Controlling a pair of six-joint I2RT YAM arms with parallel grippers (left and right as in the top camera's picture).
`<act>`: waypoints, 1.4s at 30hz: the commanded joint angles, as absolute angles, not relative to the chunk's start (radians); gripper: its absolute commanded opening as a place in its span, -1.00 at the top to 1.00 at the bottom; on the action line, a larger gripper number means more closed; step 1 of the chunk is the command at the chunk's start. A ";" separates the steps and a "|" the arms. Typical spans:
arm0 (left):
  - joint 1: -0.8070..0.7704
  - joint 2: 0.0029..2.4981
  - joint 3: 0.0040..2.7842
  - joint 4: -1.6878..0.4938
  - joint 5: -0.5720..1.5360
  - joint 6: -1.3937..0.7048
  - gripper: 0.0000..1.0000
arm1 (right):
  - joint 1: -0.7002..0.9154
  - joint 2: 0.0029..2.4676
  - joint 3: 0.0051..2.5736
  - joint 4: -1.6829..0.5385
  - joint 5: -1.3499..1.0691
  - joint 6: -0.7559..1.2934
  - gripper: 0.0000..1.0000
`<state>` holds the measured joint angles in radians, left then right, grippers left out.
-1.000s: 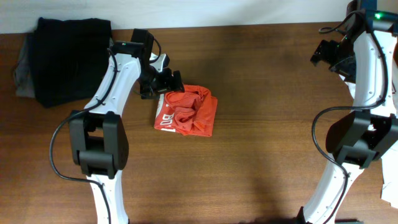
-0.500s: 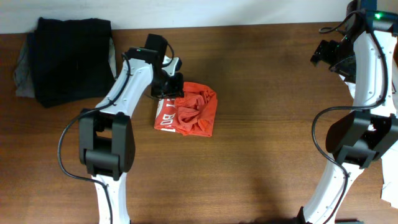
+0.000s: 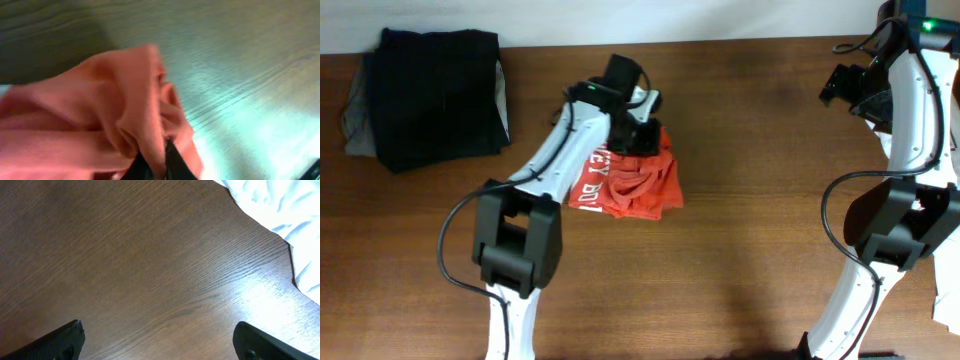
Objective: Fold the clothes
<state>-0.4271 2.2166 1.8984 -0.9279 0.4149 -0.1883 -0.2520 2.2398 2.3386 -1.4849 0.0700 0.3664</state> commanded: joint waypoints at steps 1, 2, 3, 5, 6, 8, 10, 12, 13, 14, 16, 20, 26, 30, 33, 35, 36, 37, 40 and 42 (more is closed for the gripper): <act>-0.492 2.227 1.919 -0.873 0.408 -0.189 0.03 | -0.250 2.228 2.344 -1.485 0.072 0.373 -0.96; -0.512 2.227 1.919 -0.859 0.393 -0.189 -0.91 | -0.250 2.228 2.344 -1.485 0.072 0.373 -0.97; -0.527 2.227 1.919 -0.852 0.393 -0.189 -0.98 | -0.250 2.228 2.344 -1.485 0.072 0.373 -0.97; -0.546 2.218 1.948 -0.882 0.395 -0.189 -0.99 | -0.250 2.228 2.344 -1.485 0.072 0.373 -0.97; -0.550 2.206 1.977 -0.914 0.397 -0.188 -0.98 | -0.250 2.228 2.344 -1.485 0.072 0.373 -0.97; -0.549 2.174 2.039 -0.989 0.385 -0.184 -0.99 | -0.250 2.228 2.344 -1.485 0.072 0.373 -0.97; -0.531 2.118 2.099 -1.115 0.268 -0.185 -0.99 | -0.250 2.228 2.344 -1.485 0.072 0.373 -0.97; -0.496 2.081 2.108 -1.267 0.106 -0.185 -0.99 | -0.250 2.228 2.344 -1.485 0.072 0.373 -0.97; -0.477 2.083 2.106 -1.334 0.105 -0.185 -0.99 | -0.250 2.228 2.344 -1.485 0.072 0.373 -0.97; -0.463 2.092 2.096 -1.370 0.108 -0.185 -0.99 | -0.250 2.228 2.344 -1.485 0.072 0.373 -0.96; -0.434 2.117 2.049 -1.428 0.109 -0.185 -0.99 | -0.250 2.228 2.344 -1.485 0.072 0.373 -0.97; -0.416 2.175 1.920 -1.351 0.161 -0.185 -0.98 | -0.250 2.228 2.344 -1.485 0.072 0.373 -0.97; -0.428 2.207 1.858 -1.242 0.213 -0.186 -0.07 | -0.250 2.228 2.344 -1.485 0.072 0.373 -0.97; -0.466 2.205 1.859 -1.238 0.214 -0.186 0.99 | -0.250 2.228 2.344 -1.485 0.072 0.373 -0.97; -0.530 2.191 1.860 -1.250 0.212 -0.185 0.99 | -0.250 2.228 2.344 -1.485 0.072 0.373 -0.97; -0.575 2.192 1.857 -1.260 0.214 -0.186 0.98 | -0.250 2.228 2.344 -1.485 0.072 0.373 -0.97; -0.599 2.192 1.847 -1.257 0.213 -0.186 0.95 | -0.250 2.228 2.344 -1.485 0.072 0.373 -0.97; -0.633 2.193 1.840 -1.251 0.214 -0.199 0.91 | -0.250 2.228 2.344 -1.485 0.072 0.373 -0.97; -0.729 2.193 1.819 -1.181 0.214 -0.227 -0.07 | -0.250 2.228 2.344 -1.485 0.072 0.373 -0.97; -0.772 2.193 1.847 -1.175 0.203 -0.227 -0.32 | -0.250 2.228 2.344 -1.485 0.072 0.373 -0.97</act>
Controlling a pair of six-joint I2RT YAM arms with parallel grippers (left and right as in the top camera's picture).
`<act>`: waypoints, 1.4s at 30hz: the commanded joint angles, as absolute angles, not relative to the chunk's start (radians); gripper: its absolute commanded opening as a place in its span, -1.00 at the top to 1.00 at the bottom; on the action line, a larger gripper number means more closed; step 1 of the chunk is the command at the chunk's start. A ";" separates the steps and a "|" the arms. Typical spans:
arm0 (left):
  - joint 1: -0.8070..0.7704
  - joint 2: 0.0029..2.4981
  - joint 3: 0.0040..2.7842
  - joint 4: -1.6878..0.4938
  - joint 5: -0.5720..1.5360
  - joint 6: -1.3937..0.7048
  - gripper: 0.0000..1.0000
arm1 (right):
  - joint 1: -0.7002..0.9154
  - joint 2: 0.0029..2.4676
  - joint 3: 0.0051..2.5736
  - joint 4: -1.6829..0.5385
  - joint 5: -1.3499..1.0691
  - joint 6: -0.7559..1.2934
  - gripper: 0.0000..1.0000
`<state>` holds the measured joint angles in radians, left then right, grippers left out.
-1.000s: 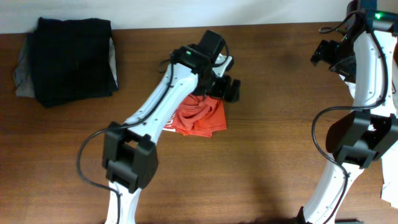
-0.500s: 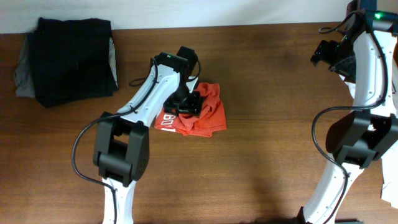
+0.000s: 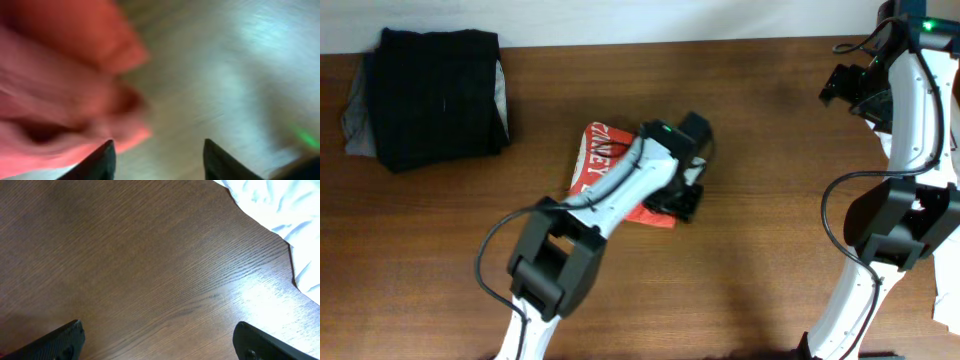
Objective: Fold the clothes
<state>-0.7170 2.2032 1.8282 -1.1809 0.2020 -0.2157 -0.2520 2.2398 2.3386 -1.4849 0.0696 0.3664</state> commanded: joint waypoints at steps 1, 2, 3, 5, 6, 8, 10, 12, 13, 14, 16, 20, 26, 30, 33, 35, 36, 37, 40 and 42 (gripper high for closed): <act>-0.780 2.192 1.880 -1.188 0.167 -0.227 -0.33 | -0.250 2.228 2.344 -1.485 0.072 0.373 -0.97; -0.781 2.191 1.916 -1.208 0.133 -0.227 -0.34 | -0.250 2.228 2.344 -1.485 0.072 0.373 -0.97; -0.776 2.190 1.966 -1.240 0.089 -0.239 -0.52 | -0.250 2.228 2.344 -1.485 0.072 0.372 -0.97; -0.730 2.190 2.050 -1.269 0.036 -0.272 -0.99 | -0.249 2.228 2.344 -1.485 0.072 0.373 -0.97; -0.706 2.190 2.051 -1.258 0.036 -0.292 -0.99 | -0.249 2.228 2.344 -1.485 0.072 0.373 -0.97; -0.646 2.197 2.049 -1.238 0.036 -0.307 -0.99 | -0.249 2.228 2.344 -1.485 0.072 0.372 -0.97; -0.590 2.212 2.048 -1.238 0.037 -0.307 -0.98 | -0.249 2.228 2.344 -1.485 0.072 0.373 -0.97; -0.561 2.225 2.048 -1.243 0.037 -0.307 -0.98 | -0.249 2.228 2.344 -1.485 0.072 0.373 -0.97; -0.552 2.229 2.048 -1.243 0.037 -0.307 -0.97 | -0.249 2.228 2.344 -1.485 0.072 0.373 -0.97; -0.542 2.240 2.048 -1.242 0.037 -0.307 -0.81 | -0.249 2.228 2.344 -1.485 0.072 0.372 -0.97; -0.540 2.266 2.048 -1.229 0.041 -0.307 -0.50 | -0.249 2.228 2.344 -1.485 0.072 0.373 -0.97; -0.553 2.357 2.048 -1.150 0.152 -0.298 -0.08 | -0.249 2.228 2.344 -1.485 0.072 0.373 -0.97; -0.648 2.371 2.050 -1.050 0.167 -0.277 0.10 | -0.249 2.228 2.344 -1.485 0.072 0.372 -0.97; -0.698 2.371 2.050 -1.050 0.123 -0.275 -0.03 | -0.249 2.228 2.344 -1.485 0.072 0.373 -0.97; -0.709 2.387 2.046 -1.048 0.123 -0.275 -0.05 | -0.249 2.228 2.344 -1.485 0.072 0.373 -0.97; -0.714 2.380 2.061 -1.062 0.108 -0.257 -0.24 | -0.249 2.228 2.344 -1.485 0.072 0.373 -0.96; -0.712 2.364 2.098 -1.097 0.102 -0.257 -0.41 | -0.249 2.228 2.344 -1.485 0.072 0.373 -0.97; -0.709 2.346 2.137 -1.128 0.099 -0.257 -0.50 | -0.249 2.228 2.344 -1.485 0.072 0.373 -0.97; -0.670 2.277 2.272 -1.225 0.089 -0.243 -0.99 | -0.249 2.228 2.344 -1.485 0.072 0.373 -0.97; -0.607 2.247 2.359 -1.279 0.034 -0.220 -0.99 | -0.249 2.228 2.344 -1.485 0.072 0.372 -0.97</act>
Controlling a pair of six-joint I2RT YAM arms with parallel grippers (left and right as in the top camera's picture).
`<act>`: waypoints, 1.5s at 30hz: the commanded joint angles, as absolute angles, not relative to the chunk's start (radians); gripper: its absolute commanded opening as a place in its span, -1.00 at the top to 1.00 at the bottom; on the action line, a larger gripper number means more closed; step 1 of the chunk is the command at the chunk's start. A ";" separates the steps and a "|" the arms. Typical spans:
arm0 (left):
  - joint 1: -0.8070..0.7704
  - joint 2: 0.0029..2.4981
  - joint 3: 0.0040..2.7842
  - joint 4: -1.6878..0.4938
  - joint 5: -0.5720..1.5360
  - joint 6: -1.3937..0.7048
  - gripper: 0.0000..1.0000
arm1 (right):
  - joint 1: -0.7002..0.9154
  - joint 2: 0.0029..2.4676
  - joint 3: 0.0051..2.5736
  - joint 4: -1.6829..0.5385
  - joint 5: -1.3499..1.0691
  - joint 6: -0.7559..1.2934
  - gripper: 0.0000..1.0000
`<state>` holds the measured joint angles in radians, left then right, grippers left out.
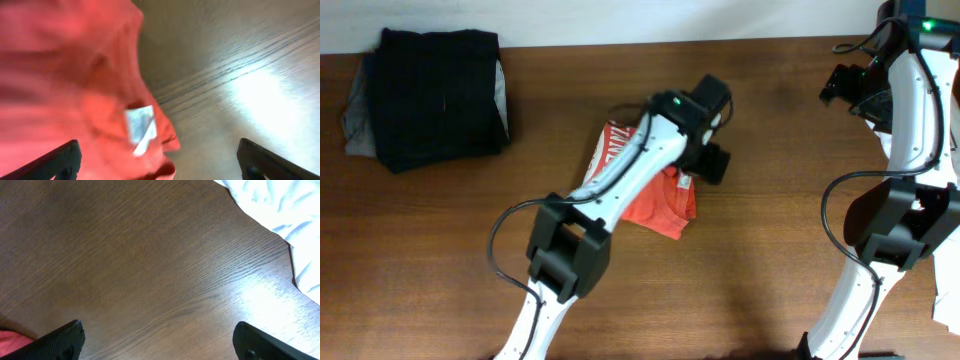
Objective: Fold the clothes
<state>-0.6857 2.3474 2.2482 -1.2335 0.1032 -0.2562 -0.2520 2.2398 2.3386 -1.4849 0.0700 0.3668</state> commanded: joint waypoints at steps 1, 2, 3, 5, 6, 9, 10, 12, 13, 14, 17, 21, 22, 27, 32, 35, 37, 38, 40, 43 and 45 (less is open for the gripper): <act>-0.567 2.244 2.376 -1.298 0.030 -0.218 -0.99 | -0.249 2.228 2.344 -1.485 0.072 0.373 -0.97; -0.513 2.244 2.378 -1.320 0.035 -0.218 -0.99 | -0.249 2.228 2.344 -1.485 0.072 0.373 -0.97; -0.438 2.248 2.370 -1.348 0.048 -0.219 -0.99 | -0.249 2.228 2.344 -1.485 0.072 0.373 -0.97; -0.293 2.274 2.368 -1.385 0.162 -0.206 -0.99 | -0.249 2.228 2.344 -1.485 0.072 0.373 -0.97; -0.225 2.294 2.368 -1.390 0.284 -0.149 -0.99 | -0.249 2.228 2.344 -1.485 0.072 0.373 -0.97; -0.067 2.397 2.367 -1.450 0.614 0.075 -0.99 | -0.249 2.228 2.344 -1.485 0.072 0.373 -0.97; -0.042 2.432 2.367 -1.476 0.660 0.112 -0.99 | -0.249 2.228 2.344 -1.485 0.072 0.373 -0.96; -0.023 2.519 2.367 -1.532 0.746 0.210 -0.99 | -0.249 2.228 2.344 -1.485 0.072 0.373 -0.97; -0.024 2.546 2.367 -1.541 0.749 0.235 -0.99 | -0.249 2.228 2.344 -1.485 0.072 0.373 -0.97; -0.030 2.569 2.367 -1.547 0.749 0.242 -0.99 | -0.249 2.228 2.344 -1.485 0.072 0.373 -0.97; -0.063 2.627 2.367 -1.550 0.749 0.247 -0.99 | -0.249 2.228 2.344 -1.485 0.072 0.372 -0.97; -0.125 2.700 2.367 -1.558 0.764 0.290 -0.97 | -0.249 2.228 2.344 -1.485 0.072 0.373 -0.97; -0.145 2.714 2.367 -1.557 0.764 0.290 -0.96 | -0.249 2.228 2.344 -1.485 0.072 0.373 -0.97; -0.207 2.724 2.367 -1.478 0.752 0.281 0.39 | -0.249 2.228 2.344 -1.485 0.072 0.373 -0.97; -0.193 2.724 2.443 -1.475 0.350 0.035 0.99 | -0.249 2.228 2.344 -1.485 0.072 0.373 -0.97; -0.166 2.724 2.656 -1.520 0.086 -0.012 0.99 | -0.249 2.228 2.344 -1.485 0.072 0.373 -0.97; -0.134 2.724 2.771 -1.517 0.021 -0.016 0.98 | -0.249 2.228 2.344 -1.485 0.072 0.373 -0.97; -0.113 2.724 2.818 -1.515 0.002 -0.033 0.99 | -0.249 2.228 2.344 -1.485 0.072 0.373 -0.97; -0.060 2.724 2.890 -1.515 0.000 -0.068 0.98 | -0.249 2.228 2.344 -1.485 0.072 0.373 -0.97; 0.010 2.724 2.932 -1.490 -0.015 -0.071 0.98 | -0.249 2.228 2.344 -1.485 0.072 0.372 -0.97; 0.051 2.724 2.951 -1.482 -0.017 -0.071 0.99 | -0.249 2.228 2.344 -1.485 0.072 0.373 -0.97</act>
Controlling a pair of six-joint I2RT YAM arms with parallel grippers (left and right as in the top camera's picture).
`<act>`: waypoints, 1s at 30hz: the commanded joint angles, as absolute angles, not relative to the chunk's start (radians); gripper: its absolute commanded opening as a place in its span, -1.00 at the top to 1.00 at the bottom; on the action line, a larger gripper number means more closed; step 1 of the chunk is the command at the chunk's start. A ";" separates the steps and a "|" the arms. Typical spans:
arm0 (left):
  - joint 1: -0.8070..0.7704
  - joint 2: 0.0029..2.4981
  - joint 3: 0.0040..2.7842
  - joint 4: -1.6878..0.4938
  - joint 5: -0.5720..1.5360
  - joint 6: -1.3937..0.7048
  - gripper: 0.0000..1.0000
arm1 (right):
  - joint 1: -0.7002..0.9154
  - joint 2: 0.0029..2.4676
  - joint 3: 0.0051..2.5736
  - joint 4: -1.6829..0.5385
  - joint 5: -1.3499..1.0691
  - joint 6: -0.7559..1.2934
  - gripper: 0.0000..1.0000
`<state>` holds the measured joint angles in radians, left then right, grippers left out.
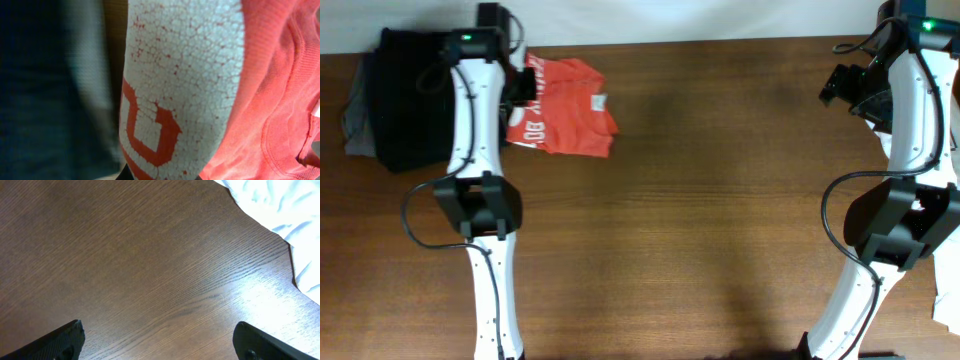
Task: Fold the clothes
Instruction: 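Carry the folded red shirt with the left gripper onto the black garment, then release the red shirt on the black garment stack with the left gripper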
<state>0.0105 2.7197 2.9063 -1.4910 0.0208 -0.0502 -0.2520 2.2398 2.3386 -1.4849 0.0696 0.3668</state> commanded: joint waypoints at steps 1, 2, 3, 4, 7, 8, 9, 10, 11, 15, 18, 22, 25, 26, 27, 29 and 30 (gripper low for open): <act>0.066 2.724 2.970 -1.481 -0.016 -0.071 0.99 | -0.249 2.228 2.344 -1.485 0.072 0.373 -0.97; 0.088 2.724 3.004 -1.482 -0.016 -0.072 0.99 | -0.249 2.228 2.344 -1.485 0.072 0.372 -0.97; 0.107 2.723 3.037 -1.484 -0.015 -0.083 0.99 | -0.249 2.228 2.344 -1.485 0.072 0.373 -0.97; 0.122 2.722 3.070 -1.489 -0.016 -0.099 0.99 | -0.249 2.228 2.344 -1.485 0.072 0.373 -0.97; 0.143 2.700 3.140 -1.494 -0.018 -0.102 0.99 | -0.249 2.228 2.344 -1.485 0.072 0.373 -0.97; 0.146 2.685 3.140 -1.488 -0.028 -0.102 0.99 | -0.249 2.228 2.344 -1.485 0.072 0.372 -0.96; 0.153 2.658 3.140 -1.466 -0.063 -0.122 0.99 | -0.249 2.228 2.344 -1.485 0.072 0.373 -0.97; 0.162 2.635 3.140 -1.445 -0.069 -0.141 0.99 | -0.249 2.228 2.344 -1.485 0.072 0.373 -0.97; 0.171 2.616 3.140 -1.420 -0.068 -0.142 0.98 | -0.249 2.228 2.344 -1.485 0.072 0.373 -0.97; 0.219 2.578 3.140 -1.326 -0.071 -0.142 0.99 | -0.249 2.228 2.344 -1.485 0.072 0.373 -0.97; 0.246 2.578 3.140 -1.301 -0.197 -0.310 0.98 | -0.249 2.228 2.344 -1.485 0.072 0.373 -0.97; 0.268 2.579 3.134 -1.248 -0.208 -0.202 0.97 | -0.249 2.228 2.344 -1.485 0.072 0.372 -0.97; 0.280 2.584 3.103 -1.244 -0.208 -0.196 0.97 | -0.249 2.228 2.344 -1.485 0.072 0.373 -0.97; 0.288 2.588 3.080 -1.241 -0.209 -0.196 0.97 | -0.249 2.228 2.344 -1.485 0.072 0.373 -0.97; 0.299 2.588 3.055 -1.235 -0.211 -0.196 0.96 | -0.249 2.228 2.344 -1.485 0.072 0.373 -0.97; 0.328 2.588 3.001 -1.221 -0.211 -0.196 0.95 | -0.249 2.228 2.344 -1.485 0.072 0.373 -0.97; 0.345 2.588 2.954 -1.211 -0.210 -0.196 0.90 | -0.249 2.228 2.344 -1.485 0.072 0.373 -0.97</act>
<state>0.2901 2.6217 3.0287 -1.2339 -0.1768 -0.2123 -0.2520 2.2398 2.3386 -1.4849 0.0696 0.3664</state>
